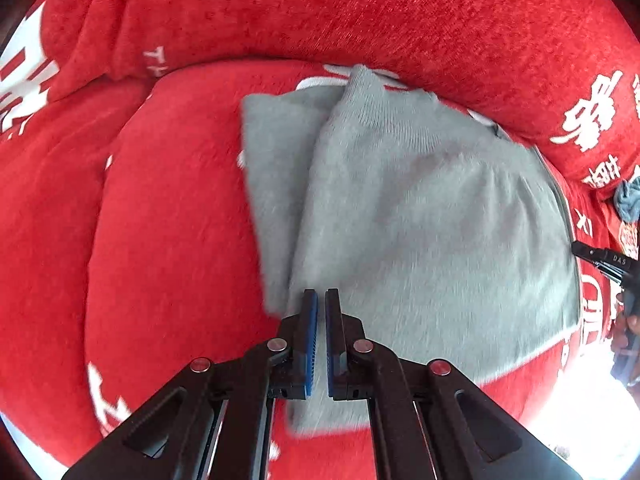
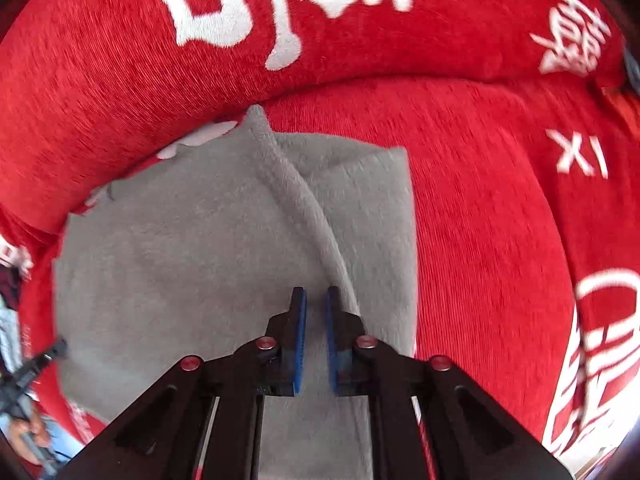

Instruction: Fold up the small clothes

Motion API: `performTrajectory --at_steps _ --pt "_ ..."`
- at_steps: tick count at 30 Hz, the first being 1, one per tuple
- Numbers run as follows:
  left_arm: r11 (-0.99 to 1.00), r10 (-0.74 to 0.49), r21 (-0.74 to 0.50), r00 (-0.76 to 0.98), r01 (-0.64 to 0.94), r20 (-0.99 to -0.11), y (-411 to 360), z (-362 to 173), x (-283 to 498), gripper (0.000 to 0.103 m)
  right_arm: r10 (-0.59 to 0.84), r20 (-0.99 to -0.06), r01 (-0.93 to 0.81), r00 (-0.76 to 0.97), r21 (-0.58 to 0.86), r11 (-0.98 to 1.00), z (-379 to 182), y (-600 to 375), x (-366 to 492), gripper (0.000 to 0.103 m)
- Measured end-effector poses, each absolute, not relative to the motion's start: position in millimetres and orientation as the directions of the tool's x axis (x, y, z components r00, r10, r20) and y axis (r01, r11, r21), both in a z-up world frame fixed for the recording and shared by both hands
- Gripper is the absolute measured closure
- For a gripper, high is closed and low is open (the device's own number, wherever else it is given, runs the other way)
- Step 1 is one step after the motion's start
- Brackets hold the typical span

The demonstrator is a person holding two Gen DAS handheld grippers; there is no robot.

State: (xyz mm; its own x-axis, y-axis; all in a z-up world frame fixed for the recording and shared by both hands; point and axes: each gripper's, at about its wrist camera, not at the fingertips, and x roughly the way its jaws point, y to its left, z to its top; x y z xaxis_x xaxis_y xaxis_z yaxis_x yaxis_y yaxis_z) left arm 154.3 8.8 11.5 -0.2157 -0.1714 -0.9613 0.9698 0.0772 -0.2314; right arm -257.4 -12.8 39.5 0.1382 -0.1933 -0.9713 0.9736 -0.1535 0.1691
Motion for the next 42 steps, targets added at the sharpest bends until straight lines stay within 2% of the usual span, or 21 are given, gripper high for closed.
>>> performTrajectory --at_steps 2,4,9,11,14,19,21,23,24,25,26,28,33,36,38,40,42 --pt "0.079 -0.155 -0.182 -0.169 0.980 -0.973 20 18 159 0.098 -0.185 -0.965 0.966 0.189 0.217 -0.144 46 -5 -248 0.085" --pt "0.087 -0.148 -0.180 -0.166 0.980 -0.975 32 22 172 0.098 -0.163 -0.939 0.934 0.304 0.327 -0.142 50 10 -230 0.079" --pt "0.136 -0.147 -0.191 -0.170 0.972 -0.974 49 24 185 0.098 -0.034 -0.824 0.809 0.565 0.561 -0.176 29 61 -152 0.063" --pt "0.148 -0.149 -0.195 -0.173 0.969 -0.974 53 22 189 0.098 0.011 -0.806 0.790 0.592 0.577 -0.208 12 73 -124 0.054" --pt "0.145 -0.162 -0.207 -0.183 0.967 -0.970 54 20 190 0.098 0.046 -0.751 0.732 0.659 0.626 -0.269 -9 88 -89 0.054" --pt "0.174 -0.149 -0.227 -0.203 0.958 -0.968 56 13 199 0.098 0.025 -0.665 0.621 0.747 0.684 -0.382 -39 89 -57 0.052" --pt "0.181 -0.152 -0.218 -0.191 0.959 -0.970 58 12 202 0.098 0.013 -0.659 0.607 0.752 0.685 -0.403 -44 85 -48 0.050" --pt "0.192 -0.153 -0.208 -0.180 0.959 -0.972 61 11 205 0.097 0.007 -0.669 0.616 0.744 0.681 -0.395 -43 86 -45 0.042" --pt "0.202 -0.149 -0.207 -0.179 0.957 -0.973 63 10 207 0.090 0.004 -0.670 0.620 0.742 0.684 -0.385 -42 85 -42 0.042" --pt "0.211 -0.145 -0.205 -0.176 0.956 -0.974 64 9 209 0.036 0.006 -0.672 0.623 0.741 0.683 -0.381 -40 83 -41 0.042" --pt "0.223 -0.144 -0.190 -0.161 0.956 -0.976 65 9 211 0.003 0.011 -0.674 0.627 0.738 0.681 -0.378 -40 82 -39 0.042" --pt "0.230 -0.180 -0.156 -0.115 0.961 -0.977 71 15 214 0.002 0.021 -0.680 0.637 0.733 0.674 -0.375 -39 83 -41 0.042" --pt "0.282 -0.163 -0.168 -0.126 0.945 -0.979 74 11 229 0.002 0.006 -0.678 0.626 0.735 0.674 -0.392 -42 84 -43 0.042" --pt "0.326 -0.163 -0.266 -0.224 0.907 -0.961 74 5 242 0.003 -0.024 -0.662 0.592 0.749 0.685 -0.424 -44 87 -48 0.042" --pt "0.299 -0.204 -0.406 -0.357 0.864 -0.911 71 11 244 0.013 -0.047 -0.642 0.557 0.765 0.696 -0.453 -47 89 -51 0.042" --pt "0.245 -0.237 -0.506 -0.455 0.827 -0.858 67 20 239 0.013 -0.082 -0.617 0.511 0.783 0.712 -0.481 -50 90 -54 0.042" --pt "0.165 -0.241 -0.551 -0.508 0.818 -0.827 58 27 226 0.013 -0.109 -0.598 0.474 0.794 0.722 -0.505 -54 91 -56 0.042"
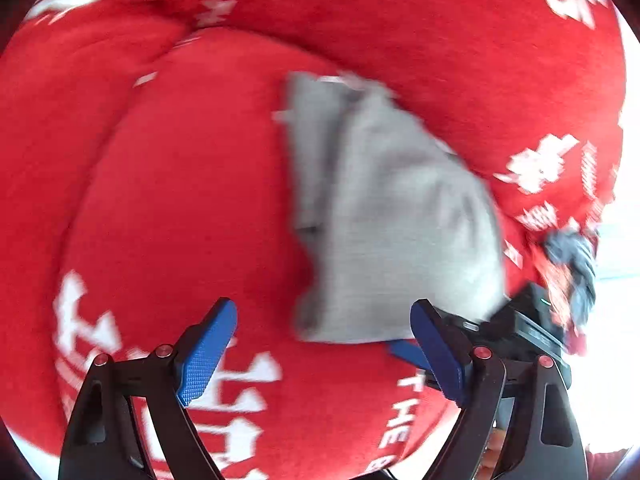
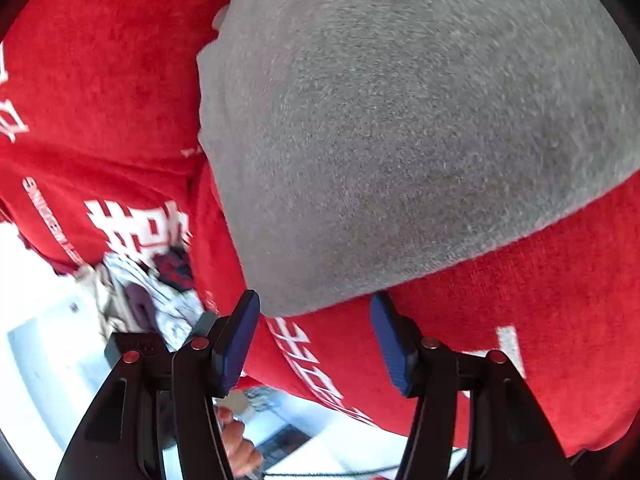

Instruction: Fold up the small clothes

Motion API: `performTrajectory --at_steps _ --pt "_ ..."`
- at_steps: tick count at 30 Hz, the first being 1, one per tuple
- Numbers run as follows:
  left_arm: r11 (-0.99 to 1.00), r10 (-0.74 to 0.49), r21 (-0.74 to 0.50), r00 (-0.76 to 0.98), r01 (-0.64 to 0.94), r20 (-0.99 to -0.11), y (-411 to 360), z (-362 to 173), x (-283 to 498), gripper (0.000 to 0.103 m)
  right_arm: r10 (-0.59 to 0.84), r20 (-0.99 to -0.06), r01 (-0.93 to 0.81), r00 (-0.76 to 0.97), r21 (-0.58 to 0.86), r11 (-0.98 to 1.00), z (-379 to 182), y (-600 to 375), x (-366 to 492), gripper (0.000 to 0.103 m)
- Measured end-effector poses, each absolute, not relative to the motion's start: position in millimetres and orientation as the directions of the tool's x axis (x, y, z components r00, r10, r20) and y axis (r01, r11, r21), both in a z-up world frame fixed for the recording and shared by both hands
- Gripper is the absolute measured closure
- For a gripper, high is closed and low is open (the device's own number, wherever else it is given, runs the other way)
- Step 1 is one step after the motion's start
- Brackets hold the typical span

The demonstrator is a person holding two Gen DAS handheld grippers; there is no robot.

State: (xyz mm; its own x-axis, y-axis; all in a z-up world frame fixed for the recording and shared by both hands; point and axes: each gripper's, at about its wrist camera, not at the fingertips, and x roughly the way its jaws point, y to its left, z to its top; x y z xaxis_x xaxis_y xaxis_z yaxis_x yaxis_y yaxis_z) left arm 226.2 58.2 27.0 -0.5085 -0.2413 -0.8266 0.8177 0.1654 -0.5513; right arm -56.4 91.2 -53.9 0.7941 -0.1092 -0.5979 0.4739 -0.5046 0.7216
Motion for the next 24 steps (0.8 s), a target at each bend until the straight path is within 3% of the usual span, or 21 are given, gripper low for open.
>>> performTrajectory --at_steps 1,3,5,6,7,8,10,15,19,24 --pt "0.135 -0.231 -0.555 -0.518 0.821 -0.823 53 27 219 0.015 -0.121 -0.591 0.456 0.798 0.723 -0.519 -57 91 -57 0.042" --pt "0.100 -0.196 -0.564 -0.539 0.820 -0.819 41 19 206 0.035 -0.144 -0.577 0.423 0.804 0.725 -0.543 -61 91 -59 0.042" --pt "0.105 -0.149 -0.561 -0.545 0.821 -0.825 34 6 198 0.088 -0.146 -0.578 0.418 0.803 0.720 -0.555 -62 90 -59 0.042" --pt "0.104 -0.132 -0.555 -0.542 0.825 -0.830 32 0 195 0.097 -0.140 -0.583 0.425 0.800 0.716 -0.553 -62 89 -57 0.042" --pt "0.099 -0.122 -0.551 -0.539 0.829 -0.833 29 -3 193 0.097 -0.124 -0.595 0.446 0.794 0.710 -0.545 -60 86 -54 0.042" --pt "0.090 -0.127 -0.552 -0.541 0.829 -0.832 29 -3 192 0.097 -0.103 -0.611 0.474 0.785 0.700 -0.534 -59 83 -51 0.056" --pt "0.068 -0.147 -0.551 -0.538 0.832 -0.830 35 6 193 0.097 -0.036 -0.668 0.568 0.744 0.660 -0.492 -54 75 -46 0.095" --pt "0.048 -0.178 -0.522 -0.507 0.852 -0.843 48 19 206 0.097 -0.042 -0.699 0.647 0.714 0.681 -0.344 -20 66 -37 0.096" --pt "0.084 -0.115 -0.496 -0.486 0.864 -0.866 61 -9 204 0.097 0.035 -0.745 0.707 0.667 0.616 -0.348 -44 78 -32 0.096" --pt "0.121 -0.164 -0.459 -0.438 0.880 -0.884 71 0 211 0.097 0.073 -0.739 0.714 0.669 0.613 -0.340 -49 81 -33 0.094"
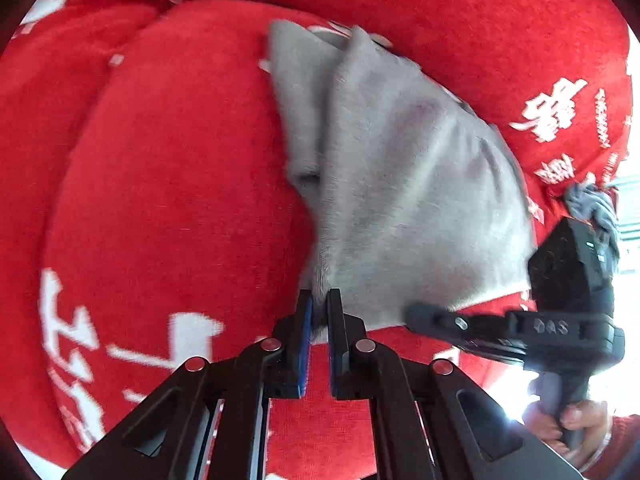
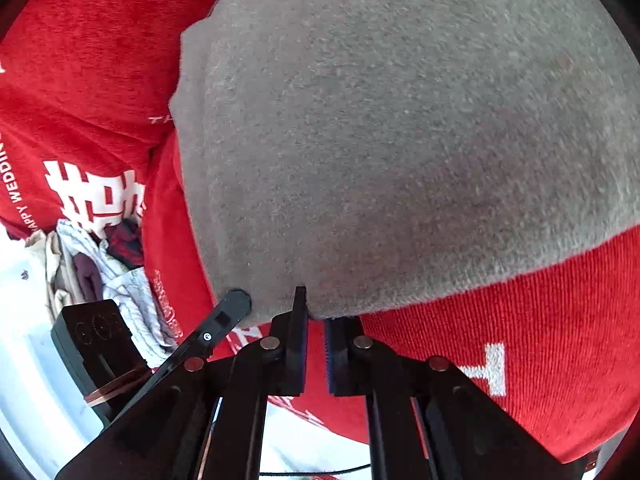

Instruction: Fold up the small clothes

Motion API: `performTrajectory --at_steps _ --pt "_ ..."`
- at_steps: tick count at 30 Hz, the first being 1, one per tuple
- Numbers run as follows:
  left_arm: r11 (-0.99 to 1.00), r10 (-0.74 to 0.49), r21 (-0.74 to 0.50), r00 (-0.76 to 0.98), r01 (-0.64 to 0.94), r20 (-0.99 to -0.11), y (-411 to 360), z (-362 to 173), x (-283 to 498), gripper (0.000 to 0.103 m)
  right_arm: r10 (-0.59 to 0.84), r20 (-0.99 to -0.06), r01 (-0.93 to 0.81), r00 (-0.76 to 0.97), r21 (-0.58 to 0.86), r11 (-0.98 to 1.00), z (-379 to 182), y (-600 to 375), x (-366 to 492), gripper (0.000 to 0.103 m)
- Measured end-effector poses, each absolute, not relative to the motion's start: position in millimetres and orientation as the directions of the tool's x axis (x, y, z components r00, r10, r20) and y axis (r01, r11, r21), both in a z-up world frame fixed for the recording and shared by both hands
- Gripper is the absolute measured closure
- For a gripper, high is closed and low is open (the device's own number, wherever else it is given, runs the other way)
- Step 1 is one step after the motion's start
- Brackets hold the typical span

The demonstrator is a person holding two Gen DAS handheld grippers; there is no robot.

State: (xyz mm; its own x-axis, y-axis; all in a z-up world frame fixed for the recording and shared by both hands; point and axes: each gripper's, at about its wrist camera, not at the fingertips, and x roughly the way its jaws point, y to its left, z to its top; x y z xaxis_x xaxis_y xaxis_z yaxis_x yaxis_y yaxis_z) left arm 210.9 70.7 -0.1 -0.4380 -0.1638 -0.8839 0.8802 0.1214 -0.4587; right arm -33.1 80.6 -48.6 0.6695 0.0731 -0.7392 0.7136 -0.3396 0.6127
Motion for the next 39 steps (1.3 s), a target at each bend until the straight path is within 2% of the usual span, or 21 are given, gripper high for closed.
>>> performTrajectory --at_steps 3,5,9,14,18,21,22,23,24,25,27,32,35,36,37,38,39 --pt "0.147 -0.173 -0.421 -0.396 0.895 -0.902 78 7 222 0.097 0.157 -0.750 0.760 0.642 0.597 -0.257 -34 82 -28 0.092" --pt "0.152 -0.171 -0.338 -0.312 0.929 -0.935 82 14 229 0.097 0.151 -0.759 0.773 0.633 0.610 -0.175 -17 82 -19 0.092" --pt "0.213 -0.173 -0.299 -0.265 0.930 -0.948 94 19 249 0.097 0.083 -0.800 0.804 0.594 0.595 -0.014 11 62 5 0.092" --pt "0.273 -0.147 -0.251 -0.218 0.929 -0.965 106 9 270 0.097 0.057 -0.829 0.824 0.556 0.559 0.092 1 29 49 0.092" --pt "0.302 -0.133 -0.242 -0.210 0.922 -0.969 115 3 277 0.097 0.115 -0.856 0.844 0.503 0.516 0.145 -25 29 79 0.092" --pt "0.331 -0.128 -0.242 -0.211 0.912 -0.969 119 2 278 0.096 0.111 -0.881 0.851 0.460 0.473 0.228 -17 39 87 0.092" --pt "0.342 -0.127 -0.239 -0.207 0.909 -0.970 121 2 279 0.086 0.135 -0.882 0.847 0.452 0.471 0.247 -14 44 88 0.092" --pt "0.354 -0.129 -0.234 -0.201 0.905 -0.971 124 4 280 0.035 0.159 -0.877 0.842 0.453 0.479 0.249 -14 47 88 0.092" --pt "0.367 -0.132 -0.222 -0.186 0.903 -0.974 126 6 281 0.009 0.185 -0.868 0.835 0.460 0.494 0.241 -13 51 86 0.092" --pt "0.384 -0.150 -0.206 -0.159 0.900 -0.976 129 11 282 0.000 0.201 -0.863 0.832 0.464 0.503 0.234 -11 54 82 0.092" --pt "0.386 -0.178 -0.215 -0.156 0.897 -0.972 133 18 284 0.000 0.202 -0.865 0.836 0.459 0.498 0.231 -6 60 73 0.092" --pt "0.411 -0.154 -0.124 -0.065 0.903 -0.986 138 24 283 0.000 0.191 -0.878 0.858 0.439 0.473 0.201 6 65 50 0.092" --pt "0.458 -0.136 -0.117 -0.060 0.881 -0.989 138 22 285 0.000 0.176 -0.895 0.867 0.410 0.442 0.228 14 64 46 0.092" --pt "0.464 -0.125 -0.120 -0.069 0.878 -0.990 136 19 284 0.000 0.171 -0.898 0.869 0.405 0.436 0.234 17 63 44 0.088" --pt "0.463 -0.112 -0.144 -0.103 0.875 -0.988 135 16 284 0.000 0.163 -0.902 0.870 0.400 0.429 0.241 20 62 42 0.080" --pt "0.464 -0.106 -0.153 -0.117 0.872 -0.987 131 15 280 0.000 0.156 -0.905 0.872 0.395 0.423 0.245 23 61 39 0.068" --pt "0.464 -0.104 -0.152 -0.117 0.873 -0.988 131 15 277 0.000 0.149 -0.908 0.874 0.392 0.418 0.247 26 60 36 0.062"
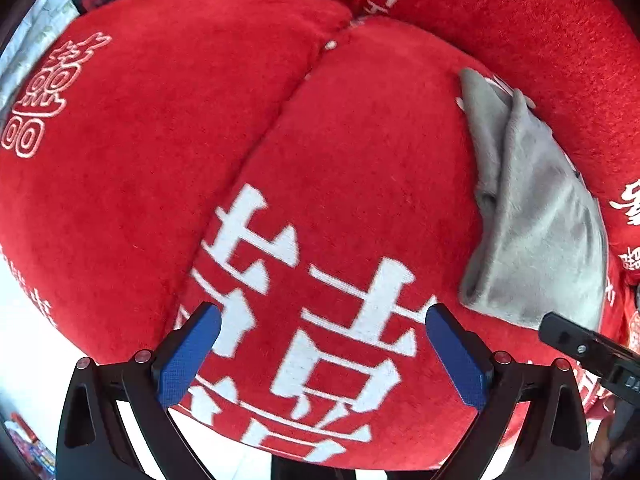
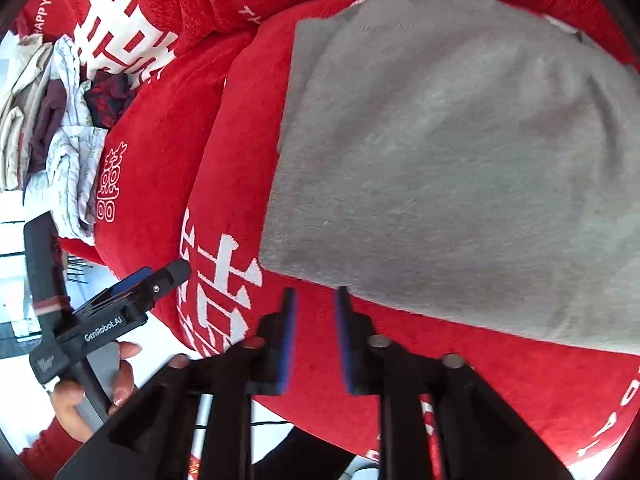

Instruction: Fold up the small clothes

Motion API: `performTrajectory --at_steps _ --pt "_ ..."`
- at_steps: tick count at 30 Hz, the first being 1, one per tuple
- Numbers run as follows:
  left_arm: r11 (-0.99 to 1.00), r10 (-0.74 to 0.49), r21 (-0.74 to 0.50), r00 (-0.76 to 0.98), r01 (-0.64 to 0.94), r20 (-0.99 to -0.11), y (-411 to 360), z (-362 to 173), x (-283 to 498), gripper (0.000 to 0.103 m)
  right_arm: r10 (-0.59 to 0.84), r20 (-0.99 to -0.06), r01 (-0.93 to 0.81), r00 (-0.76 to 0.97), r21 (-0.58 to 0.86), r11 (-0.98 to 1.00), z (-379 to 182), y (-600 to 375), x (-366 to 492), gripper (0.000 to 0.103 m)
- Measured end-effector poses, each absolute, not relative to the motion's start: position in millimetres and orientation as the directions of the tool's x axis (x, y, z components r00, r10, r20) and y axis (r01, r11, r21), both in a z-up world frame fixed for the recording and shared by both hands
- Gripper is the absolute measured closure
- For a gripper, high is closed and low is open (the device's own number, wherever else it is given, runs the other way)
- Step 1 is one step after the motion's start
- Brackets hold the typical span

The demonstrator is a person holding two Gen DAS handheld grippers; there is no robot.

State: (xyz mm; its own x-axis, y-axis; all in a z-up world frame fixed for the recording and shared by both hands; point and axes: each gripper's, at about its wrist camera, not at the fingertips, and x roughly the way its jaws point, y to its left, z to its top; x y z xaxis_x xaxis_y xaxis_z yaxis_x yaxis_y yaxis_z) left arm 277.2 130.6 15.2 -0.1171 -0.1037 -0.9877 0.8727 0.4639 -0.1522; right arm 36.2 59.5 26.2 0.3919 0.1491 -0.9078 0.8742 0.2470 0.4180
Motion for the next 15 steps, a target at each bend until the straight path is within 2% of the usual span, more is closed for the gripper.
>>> performTrajectory --at_steps 1,9,10,11,12,15 --pt "0.459 -0.106 -0.146 -0.109 0.876 -0.988 130 16 274 0.000 0.140 -0.911 0.876 0.389 0.413 0.249 29 57 33 0.057" --pt "0.434 -0.189 -0.142 -0.064 0.889 -0.980 126 36 243 0.000 -0.021 -0.974 0.958 0.225 0.217 0.189 45 18 -47 0.058" --pt "0.430 -0.199 -0.147 -0.066 0.891 -0.978 125 38 239 0.000 -0.041 -0.979 0.968 0.200 0.191 0.162 45 10 -66 0.062" --pt "0.423 -0.207 -0.153 -0.069 0.893 -0.976 121 39 233 0.000 -0.057 -0.982 0.975 0.181 0.171 0.143 44 4 -81 0.078" --pt "0.415 -0.211 -0.158 -0.074 0.896 -0.975 118 40 229 0.000 -0.069 -0.985 0.981 0.155 0.146 0.125 43 -1 -98 0.083" --pt "0.391 -0.205 -0.146 -0.069 0.909 -0.976 112 41 216 0.000 -0.062 -0.994 0.995 0.084 0.081 0.057 32 -9 -146 0.084"
